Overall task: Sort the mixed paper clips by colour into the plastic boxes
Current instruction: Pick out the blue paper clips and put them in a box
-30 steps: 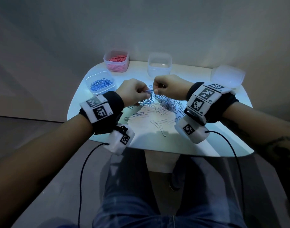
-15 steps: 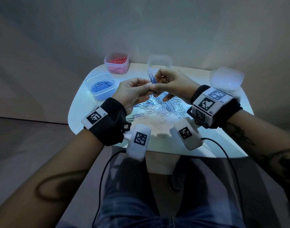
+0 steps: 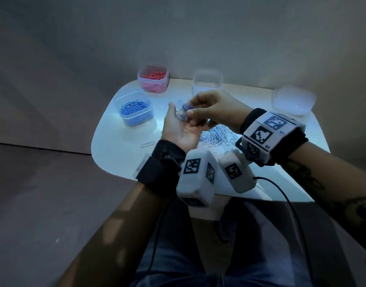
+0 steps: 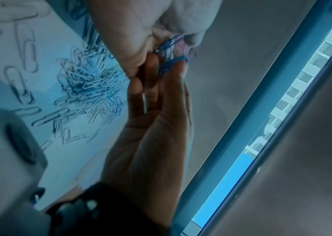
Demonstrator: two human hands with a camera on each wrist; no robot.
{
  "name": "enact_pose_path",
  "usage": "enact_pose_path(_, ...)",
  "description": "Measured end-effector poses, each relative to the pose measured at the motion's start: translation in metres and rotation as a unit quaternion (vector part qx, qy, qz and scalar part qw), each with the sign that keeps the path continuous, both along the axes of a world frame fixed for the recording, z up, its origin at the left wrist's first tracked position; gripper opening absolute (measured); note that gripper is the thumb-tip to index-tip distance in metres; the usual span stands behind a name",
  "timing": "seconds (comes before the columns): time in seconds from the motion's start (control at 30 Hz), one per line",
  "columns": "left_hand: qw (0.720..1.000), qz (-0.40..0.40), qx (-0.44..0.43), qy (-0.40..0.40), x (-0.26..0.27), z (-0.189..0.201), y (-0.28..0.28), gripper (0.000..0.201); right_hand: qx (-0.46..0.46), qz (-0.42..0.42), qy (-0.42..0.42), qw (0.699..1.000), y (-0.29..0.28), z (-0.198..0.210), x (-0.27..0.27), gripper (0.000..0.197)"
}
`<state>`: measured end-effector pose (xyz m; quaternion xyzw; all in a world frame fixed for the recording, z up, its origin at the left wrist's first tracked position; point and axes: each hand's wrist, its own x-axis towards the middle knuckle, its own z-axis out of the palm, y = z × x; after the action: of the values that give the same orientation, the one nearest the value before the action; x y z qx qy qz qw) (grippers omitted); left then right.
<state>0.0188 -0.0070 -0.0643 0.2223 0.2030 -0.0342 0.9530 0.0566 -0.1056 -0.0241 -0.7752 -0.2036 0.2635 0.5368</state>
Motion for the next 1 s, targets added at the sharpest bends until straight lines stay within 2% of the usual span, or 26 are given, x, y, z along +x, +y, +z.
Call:
enact_pose_path(0.07,0.999,0.02,-0.027,-0.005,0.001,0.002,0.001,0.056,-0.087,0.04,-0.113,0.989,0.0,0.002,-0.001,0.022)
enact_pose_path(0.13,0.998,0.044,-0.054,-0.003,0.001,0.004,0.003,0.05,-0.165,0.085,-0.251,0.95,0.0,0.006,-0.003,0.025)
enact_pose_path(0.17,0.997,0.05,-0.065,-0.006,0.0,0.005,0.004,0.049,-0.166,0.098,-0.299,0.934,-0.001,0.008,-0.004,0.026)
enact_pose_path(0.2,0.996,0.057,-0.072,-0.009,-0.001,0.005,0.007,0.049,-0.143,0.083,-0.318,0.934,-0.002,0.01,-0.003,0.026)
enact_pose_path(0.27,0.994,0.073,-0.078,-0.005,-0.004,0.003,0.017,0.053,-0.094,-0.006,-0.317,0.944,-0.007,0.014,0.004,0.021)
enact_pose_path(0.33,0.992,0.094,-0.088,0.016,-0.008,-0.002,0.032,0.063,-0.145,-0.046,-0.309,0.939,-0.011,0.008,0.013,0.019)
enact_pose_path(0.43,0.99,0.096,-0.093,0.046,-0.021,-0.008,0.048,0.072,-0.314,0.092,-0.283,0.902,-0.006,-0.01,0.015,0.028)
enact_pose_path(0.5,0.99,0.093,-0.082,0.067,-0.028,-0.009,0.052,0.075,-0.351,0.129,-0.284,0.883,0.003,-0.023,0.014,0.033)
enact_pose_path(0.6,0.994,0.061,-0.069,0.06,-0.032,-0.01,0.055,0.079,-0.348,0.075,-0.281,0.891,0.015,-0.029,0.017,0.02)
enact_pose_path(0.77,0.998,0.003,-0.048,0.038,-0.029,-0.01,0.06,0.08,-0.408,0.068,-0.252,0.875,0.034,-0.035,0.02,0.028)
enact_pose_path(0.9,0.995,0.02,-0.083,0.041,-0.03,-0.009,0.059,0.078,-0.415,0.077,-0.222,0.879,0.039,-0.04,0.024,0.014)
enact_pose_path(1.0,0.992,0.058,-0.104,0.048,-0.032,-0.008,0.056,0.064,-0.394,0.078,-0.218,0.889,0.029,-0.031,0.022,0.007)
